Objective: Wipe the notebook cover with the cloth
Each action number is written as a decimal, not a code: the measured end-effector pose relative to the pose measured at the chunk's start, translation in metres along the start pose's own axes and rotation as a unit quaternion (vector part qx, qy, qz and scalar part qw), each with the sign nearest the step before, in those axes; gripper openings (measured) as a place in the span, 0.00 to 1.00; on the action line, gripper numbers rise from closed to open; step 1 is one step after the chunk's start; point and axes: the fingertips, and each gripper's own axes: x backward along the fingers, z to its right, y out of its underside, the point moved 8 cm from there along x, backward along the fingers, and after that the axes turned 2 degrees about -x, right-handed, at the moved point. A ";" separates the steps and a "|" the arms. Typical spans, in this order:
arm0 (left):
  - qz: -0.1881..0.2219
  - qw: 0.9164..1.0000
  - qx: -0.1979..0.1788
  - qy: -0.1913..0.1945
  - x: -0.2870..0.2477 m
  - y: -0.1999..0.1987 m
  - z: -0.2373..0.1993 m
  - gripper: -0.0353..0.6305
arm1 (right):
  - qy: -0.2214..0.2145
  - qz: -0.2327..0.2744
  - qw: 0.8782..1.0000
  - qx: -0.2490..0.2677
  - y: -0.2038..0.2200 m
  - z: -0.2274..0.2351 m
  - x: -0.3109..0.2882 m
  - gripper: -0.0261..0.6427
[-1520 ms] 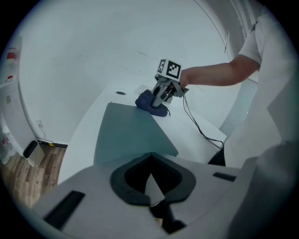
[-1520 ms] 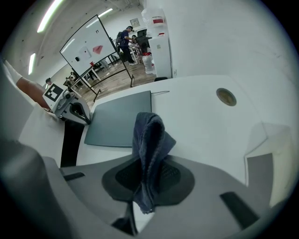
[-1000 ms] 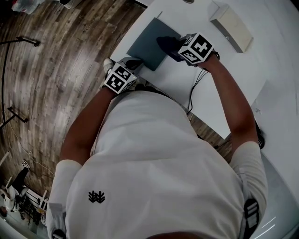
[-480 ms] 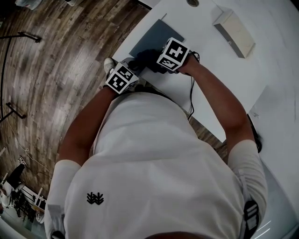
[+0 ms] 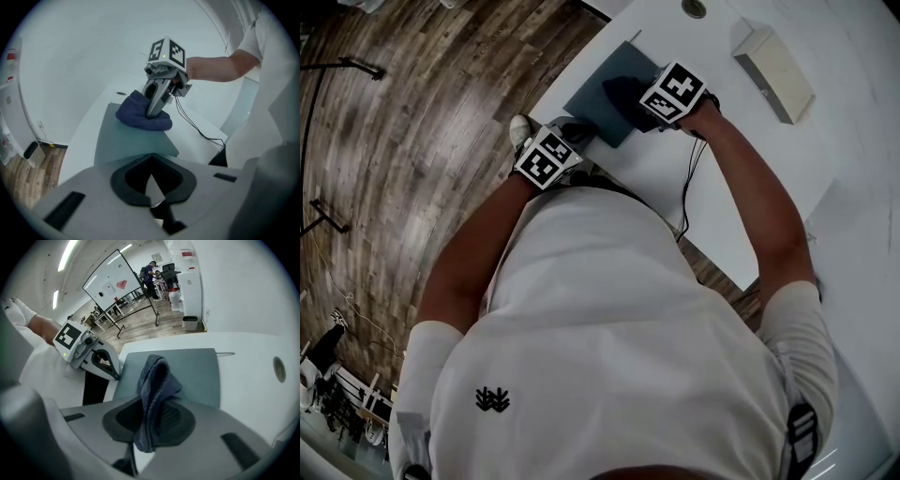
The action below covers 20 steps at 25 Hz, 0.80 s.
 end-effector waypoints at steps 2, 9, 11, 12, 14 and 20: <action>-0.002 1.000 0.000 0.000 0.000 0.000 0.001 0.06 | 0.012 0.005 1.000 -0.012 0.004 0.015 0.007 0.11; -0.002 1.000 -0.002 -0.001 0.000 0.000 0.001 0.06 | 0.051 0.003 0.998 -0.040 0.012 0.061 0.029 0.11; 0.000 1.000 -0.002 -0.001 -0.001 0.000 0.000 0.06 | 0.064 0.001 0.997 -0.043 0.013 0.072 0.035 0.11; 0.001 1.000 -0.003 -0.001 -0.002 -0.001 0.000 0.06 | 0.071 -0.001 0.996 -0.044 0.013 0.077 0.038 0.11; 0.001 1.000 -0.002 -0.001 -0.002 -0.001 0.000 0.06 | 0.083 -0.002 0.996 -0.046 0.015 0.084 0.041 0.11; -0.003 1.000 -0.001 0.001 -0.005 -0.001 0.000 0.06 | 0.085 0.003 0.996 -0.030 0.013 0.074 0.047 0.11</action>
